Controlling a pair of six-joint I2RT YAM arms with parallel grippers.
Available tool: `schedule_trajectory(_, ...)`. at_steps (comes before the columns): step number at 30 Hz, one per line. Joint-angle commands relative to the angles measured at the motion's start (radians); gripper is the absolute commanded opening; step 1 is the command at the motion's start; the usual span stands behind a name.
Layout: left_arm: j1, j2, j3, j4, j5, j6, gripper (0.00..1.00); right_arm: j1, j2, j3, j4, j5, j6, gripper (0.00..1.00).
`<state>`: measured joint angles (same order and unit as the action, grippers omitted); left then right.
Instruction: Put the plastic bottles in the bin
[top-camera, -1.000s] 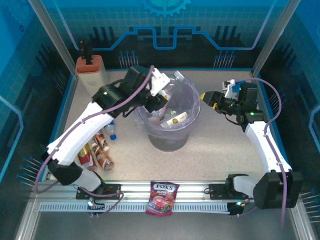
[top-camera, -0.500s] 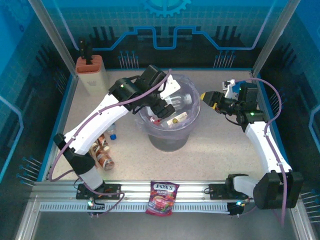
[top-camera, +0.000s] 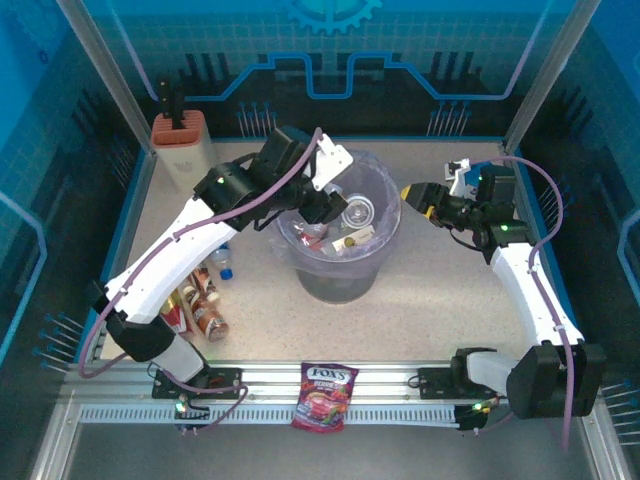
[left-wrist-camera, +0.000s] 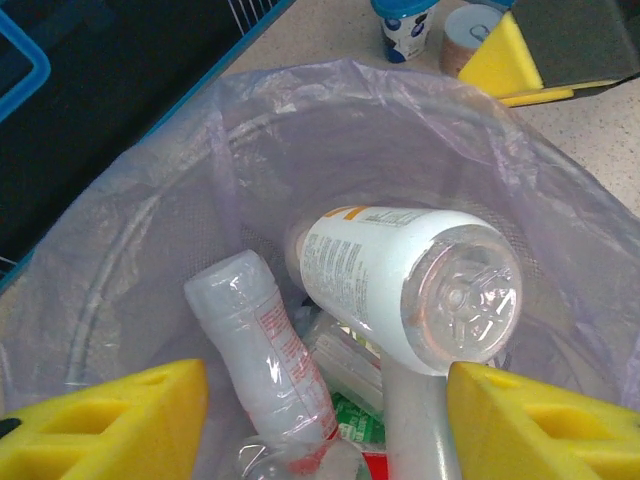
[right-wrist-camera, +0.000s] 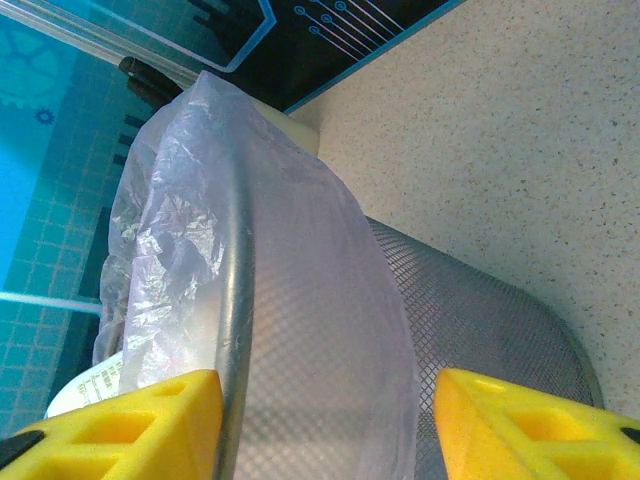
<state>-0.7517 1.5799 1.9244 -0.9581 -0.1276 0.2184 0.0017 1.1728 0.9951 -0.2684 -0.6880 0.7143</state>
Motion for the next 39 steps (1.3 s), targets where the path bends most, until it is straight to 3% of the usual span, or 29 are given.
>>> schedule_trajectory(1, 0.035, -0.033, -0.031, 0.027, -0.021, -0.095, 0.66, 0.015, 0.005, 0.010, 0.014, -0.015, -0.013, 0.59)
schedule_trajectory(6, 0.180, -0.133, -0.105, -0.014, -0.011, -0.336, 0.71, 0.016, 0.010, 0.011, 0.009, -0.010, -0.018, 0.59)
schedule_trajectory(10, 0.373, -0.280, -0.302, 0.021, 0.008, -0.520, 0.77, 0.015, 0.011, 0.008, 0.012, -0.015, -0.019, 0.59)
schedule_trajectory(14, 0.560, -0.349, -0.491, 0.063, 0.034, -0.605, 0.84, 0.013, 0.011, 0.009, 0.008, -0.016, -0.027, 0.59)
schedule_trajectory(17, 0.641, -0.322, -0.611, 0.122, 0.062, -0.633, 0.88, 0.012, 0.014, 0.008, 0.012, -0.022, -0.027, 0.59)
schedule_trajectory(22, 0.714, -0.232, -0.754, 0.243, 0.065, -0.691, 0.88, 0.011, 0.013, 0.005, 0.010, -0.026, -0.027, 0.59)
schedule_trajectory(28, 0.737, -0.131, -0.814, 0.289, -0.040, -0.689, 0.90, 0.009, 0.008, 0.002, 0.009, -0.033, -0.020, 0.59)
schedule_trajectory(33, 0.762, -0.045, -0.849, 0.364, -0.013, -0.705, 0.91, 0.008, -0.006, 0.009, -0.014, -0.021, -0.030, 0.59)
schedule_trajectory(39, 0.767, 0.038, -0.862, 0.404, 0.009, -0.704, 0.84, 0.008, -0.008, 0.009, -0.021, -0.025, -0.032, 0.59)
